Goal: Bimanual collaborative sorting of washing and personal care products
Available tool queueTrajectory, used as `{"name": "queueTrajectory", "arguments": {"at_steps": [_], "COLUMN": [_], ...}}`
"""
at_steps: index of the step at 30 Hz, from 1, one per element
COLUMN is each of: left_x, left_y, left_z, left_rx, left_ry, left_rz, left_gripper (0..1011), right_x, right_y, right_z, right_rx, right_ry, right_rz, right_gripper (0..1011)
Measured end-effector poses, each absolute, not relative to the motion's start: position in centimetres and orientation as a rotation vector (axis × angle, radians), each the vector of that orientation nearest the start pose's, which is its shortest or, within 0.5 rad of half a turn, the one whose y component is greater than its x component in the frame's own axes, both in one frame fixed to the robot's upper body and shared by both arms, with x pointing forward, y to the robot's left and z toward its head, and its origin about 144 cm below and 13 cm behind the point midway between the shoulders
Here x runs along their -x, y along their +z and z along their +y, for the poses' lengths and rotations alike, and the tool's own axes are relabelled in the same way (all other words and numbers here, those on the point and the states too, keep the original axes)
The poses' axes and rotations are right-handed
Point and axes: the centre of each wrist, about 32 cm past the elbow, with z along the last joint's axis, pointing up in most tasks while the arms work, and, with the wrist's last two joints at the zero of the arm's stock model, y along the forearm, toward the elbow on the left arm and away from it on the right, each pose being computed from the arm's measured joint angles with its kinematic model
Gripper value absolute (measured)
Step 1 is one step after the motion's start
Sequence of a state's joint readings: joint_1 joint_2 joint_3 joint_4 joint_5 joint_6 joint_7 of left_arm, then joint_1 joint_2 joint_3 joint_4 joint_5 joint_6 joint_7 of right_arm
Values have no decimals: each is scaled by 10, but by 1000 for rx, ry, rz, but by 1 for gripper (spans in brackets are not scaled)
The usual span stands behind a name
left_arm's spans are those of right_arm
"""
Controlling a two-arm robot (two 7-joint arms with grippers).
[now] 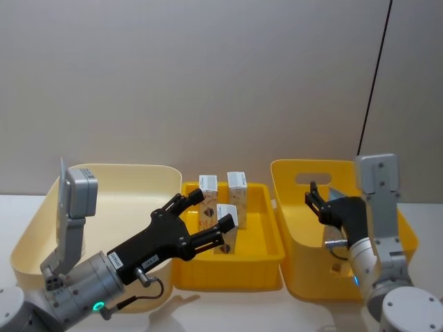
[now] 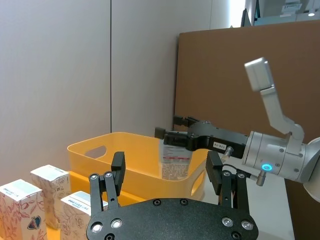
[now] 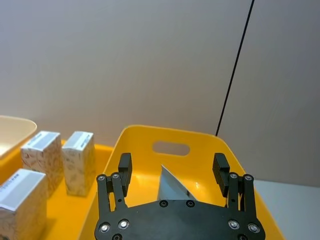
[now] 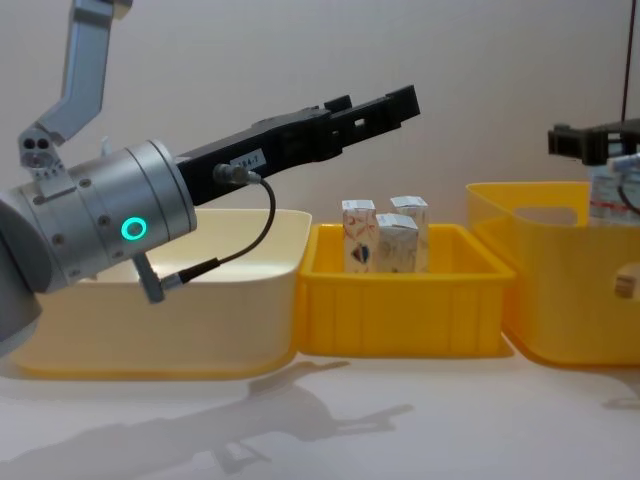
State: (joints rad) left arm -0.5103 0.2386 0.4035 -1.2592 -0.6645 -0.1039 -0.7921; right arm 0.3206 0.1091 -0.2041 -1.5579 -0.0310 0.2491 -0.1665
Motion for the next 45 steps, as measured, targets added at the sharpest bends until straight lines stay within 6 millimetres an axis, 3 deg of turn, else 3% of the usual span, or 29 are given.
{"name": "queueTrajectory", "arguments": {"at_steps": [15,22,45], "left_x": [-581,-573,-540], "left_y": [1220,1218,1210], "left_z": [203,203,202], "left_rx": [330,285,111], "left_ry": [491,550,800], "left_rz": [-27,-35,-99], "left_gripper": [1003,1003,1003], "right_x": [-521,-519,-467], "right_y": [1248,1246,1203], "right_z": [-201,-202,-228], "right_rx": [-128,-126,-52], "right_ry": [-1507,-1501,-1315], "right_rz": [-280,-275,-141], "right_gripper": [1002,1002,1002]}}
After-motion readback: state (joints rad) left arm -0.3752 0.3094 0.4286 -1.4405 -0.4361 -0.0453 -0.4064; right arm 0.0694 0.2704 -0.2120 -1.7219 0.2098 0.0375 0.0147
